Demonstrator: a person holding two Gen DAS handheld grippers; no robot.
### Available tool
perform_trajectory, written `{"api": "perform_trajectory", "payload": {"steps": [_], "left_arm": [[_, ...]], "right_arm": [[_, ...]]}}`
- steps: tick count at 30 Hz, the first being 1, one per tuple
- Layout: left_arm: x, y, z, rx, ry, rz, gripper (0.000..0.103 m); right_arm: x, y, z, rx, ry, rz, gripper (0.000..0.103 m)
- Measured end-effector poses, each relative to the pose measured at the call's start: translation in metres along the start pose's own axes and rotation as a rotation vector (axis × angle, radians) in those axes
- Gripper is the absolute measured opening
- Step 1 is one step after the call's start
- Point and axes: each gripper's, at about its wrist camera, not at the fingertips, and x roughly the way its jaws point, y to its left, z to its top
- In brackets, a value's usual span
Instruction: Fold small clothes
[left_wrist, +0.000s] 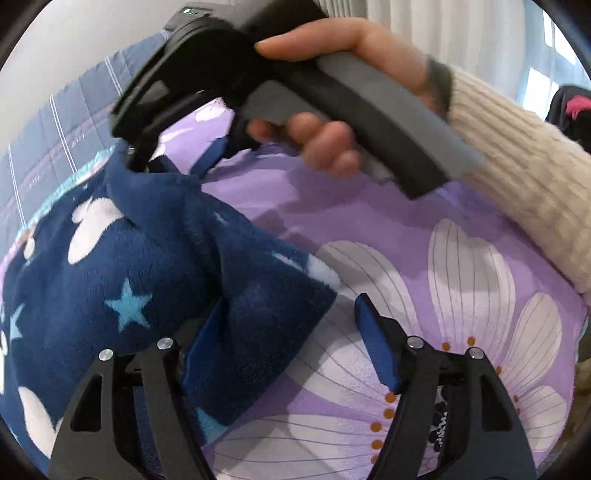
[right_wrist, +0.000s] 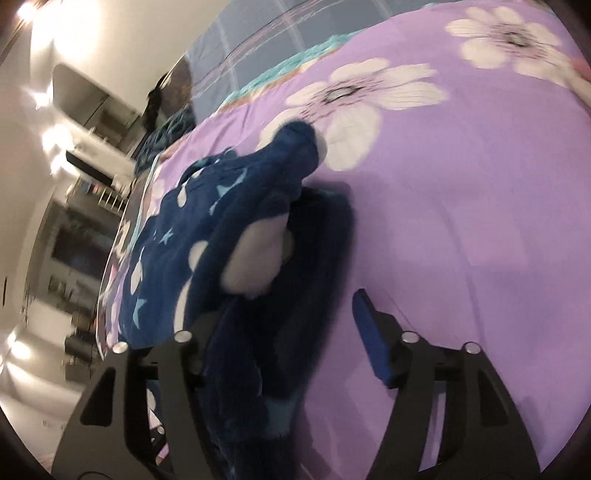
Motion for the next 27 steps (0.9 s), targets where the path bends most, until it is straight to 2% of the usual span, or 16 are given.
{"api": "perform_trajectory", "payload": {"steps": [3, 5, 6, 10, 13, 15, 17, 20, 21, 22, 23, 24, 26, 27], "left_arm": [[-0.001, 0.003, -0.002, -0.018, -0.003, -0.001, 0.067], [-0.003, 0.007, -0.005, -0.030, -0.010, 0.015, 0.056], [-0.005, 0.009, -0.006, -0.039, -0.013, 0.018, 0.047], [-0.013, 0.009, -0.006, -0.039, -0.037, 0.032, 0.024], [-0.016, -0.004, -0.010, 0.027, -0.052, 0.056, 0.023], [-0.009, -0.010, -0.015, 0.067, -0.041, 0.070, 0.024], [-0.002, -0.012, -0.017, 0.069, -0.024, 0.063, 0.024], [-0.005, -0.016, -0.017, 0.066, -0.025, 0.047, 0.025], [-0.007, -0.014, -0.017, 0.066, -0.026, 0.043, 0.026], [-0.008, -0.013, -0.020, 0.067, -0.026, 0.038, 0.027], [-0.004, -0.009, -0.013, 0.069, -0.026, 0.038, 0.028], [-0.004, -0.011, -0.014, 0.073, -0.027, 0.040, 0.029], [0.003, -0.007, -0.009, 0.080, -0.028, 0.041, 0.032], [0.004, -0.007, -0.009, 0.085, -0.028, 0.042, 0.034]], "right_arm": [[0.009, 0.006, 0.003, -0.004, -0.012, 0.003, 0.065], [0.008, 0.003, 0.000, -0.001, -0.060, -0.008, 0.046], [0.006, 0.000, -0.002, 0.008, -0.080, -0.016, 0.016], [-0.011, -0.008, -0.005, 0.052, -0.186, 0.054, 0.011], [-0.021, 0.004, -0.008, -0.004, -0.245, 0.040, 0.011], [-0.010, 0.004, -0.008, -0.043, -0.233, -0.034, 0.011], [0.005, -0.012, -0.008, -0.022, -0.198, -0.067, 0.013], [-0.004, -0.036, -0.006, 0.095, -0.208, 0.060, 0.020], [-0.012, -0.037, -0.006, 0.107, -0.239, 0.056, 0.028], [-0.024, -0.038, -0.006, 0.114, -0.284, 0.042, 0.043], [-0.033, -0.039, -0.007, 0.117, -0.311, 0.057, 0.052], [-0.038, -0.040, -0.008, 0.121, -0.306, 0.098, 0.062], [-0.037, -0.042, -0.007, 0.122, -0.236, 0.194, 0.070], [-0.031, -0.039, -0.008, 0.111, -0.193, 0.223, 0.077]]}}
